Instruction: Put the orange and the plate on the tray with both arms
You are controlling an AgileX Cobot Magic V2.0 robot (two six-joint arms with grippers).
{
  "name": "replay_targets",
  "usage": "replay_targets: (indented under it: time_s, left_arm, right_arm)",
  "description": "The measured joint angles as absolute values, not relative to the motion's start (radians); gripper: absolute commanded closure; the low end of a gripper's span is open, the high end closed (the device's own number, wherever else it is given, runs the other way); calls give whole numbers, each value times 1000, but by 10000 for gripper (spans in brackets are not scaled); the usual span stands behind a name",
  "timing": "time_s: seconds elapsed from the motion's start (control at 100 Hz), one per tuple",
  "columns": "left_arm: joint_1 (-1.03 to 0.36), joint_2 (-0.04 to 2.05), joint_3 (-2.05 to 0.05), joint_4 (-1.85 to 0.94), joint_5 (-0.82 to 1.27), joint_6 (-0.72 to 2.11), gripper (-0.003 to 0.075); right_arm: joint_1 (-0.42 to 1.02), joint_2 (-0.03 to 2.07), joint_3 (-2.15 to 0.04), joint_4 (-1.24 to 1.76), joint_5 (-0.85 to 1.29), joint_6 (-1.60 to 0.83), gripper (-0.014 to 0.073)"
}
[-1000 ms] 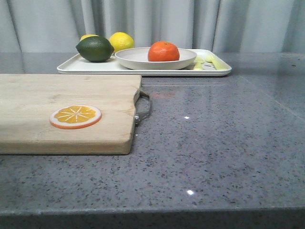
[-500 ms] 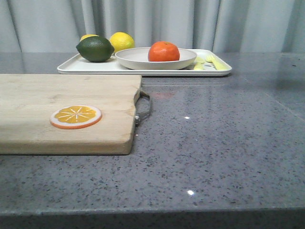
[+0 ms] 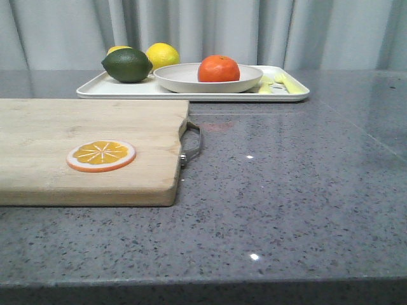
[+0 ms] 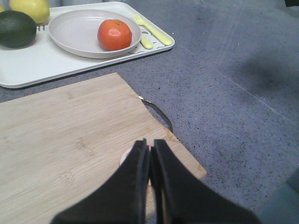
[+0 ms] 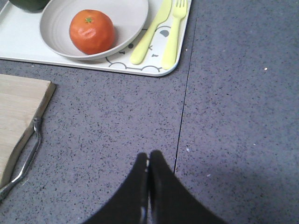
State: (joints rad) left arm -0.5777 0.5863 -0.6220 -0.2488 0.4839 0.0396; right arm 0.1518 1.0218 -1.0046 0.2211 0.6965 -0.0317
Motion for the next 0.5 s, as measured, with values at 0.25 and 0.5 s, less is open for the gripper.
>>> replay_targets:
  time_s: [0.25, 0.5]
  left_arm:
    - [-578, 395, -520, -249, 486, 40, 739]
    - [-578, 223, -460, -249, 543, 40, 739]
  right_arm:
    - [152, 713, -722, 221, 545, -36, 656]
    - [152, 427, -533, 221, 528, -36, 656]
